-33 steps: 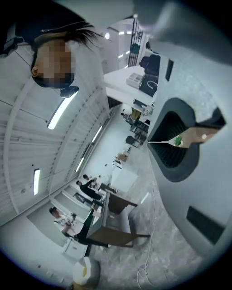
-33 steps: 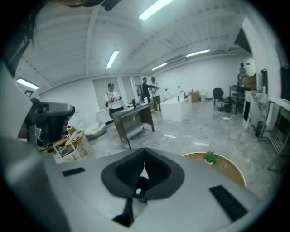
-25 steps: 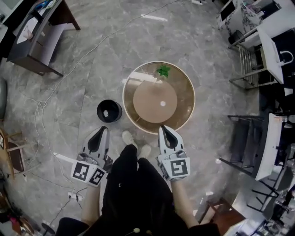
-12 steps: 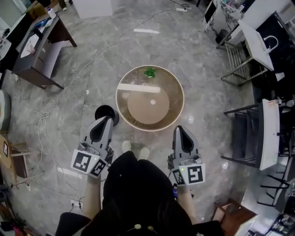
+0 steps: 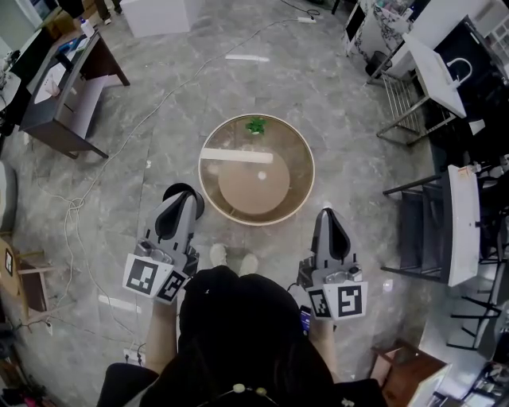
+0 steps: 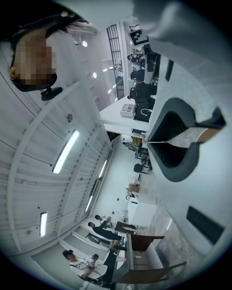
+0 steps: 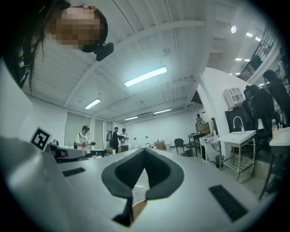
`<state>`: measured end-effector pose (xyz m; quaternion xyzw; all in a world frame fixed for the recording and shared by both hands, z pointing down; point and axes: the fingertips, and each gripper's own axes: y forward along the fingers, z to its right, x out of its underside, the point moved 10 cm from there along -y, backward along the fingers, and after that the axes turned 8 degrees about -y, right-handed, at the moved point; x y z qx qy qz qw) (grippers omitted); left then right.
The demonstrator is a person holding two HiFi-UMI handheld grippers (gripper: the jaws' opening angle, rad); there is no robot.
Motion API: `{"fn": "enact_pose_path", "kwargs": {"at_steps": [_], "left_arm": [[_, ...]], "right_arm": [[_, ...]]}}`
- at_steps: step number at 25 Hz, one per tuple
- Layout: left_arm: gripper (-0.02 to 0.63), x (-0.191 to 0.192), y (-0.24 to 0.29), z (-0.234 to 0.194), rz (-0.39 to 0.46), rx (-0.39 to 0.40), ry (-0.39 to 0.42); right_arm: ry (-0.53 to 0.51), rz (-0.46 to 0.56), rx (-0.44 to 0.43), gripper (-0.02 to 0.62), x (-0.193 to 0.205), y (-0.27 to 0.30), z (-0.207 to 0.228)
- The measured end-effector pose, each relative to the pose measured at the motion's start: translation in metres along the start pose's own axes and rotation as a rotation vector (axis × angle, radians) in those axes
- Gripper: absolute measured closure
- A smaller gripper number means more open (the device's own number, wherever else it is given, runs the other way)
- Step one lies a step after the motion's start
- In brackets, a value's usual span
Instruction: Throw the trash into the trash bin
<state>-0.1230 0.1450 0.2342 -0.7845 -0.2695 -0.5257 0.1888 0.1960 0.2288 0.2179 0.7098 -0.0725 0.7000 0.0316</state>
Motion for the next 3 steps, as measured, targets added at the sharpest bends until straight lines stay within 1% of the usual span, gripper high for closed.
{"fn": "enact_pose_path", "kwargs": {"at_steps": [3], "left_arm": [[0.594, -0.0009, -0.0045, -0.0006, 0.012, -0.005, 0.003]], "right_arm": [[-0.013, 0.007, 0.013, 0.594, -0.0017, -0.0005, 0.0]]}}
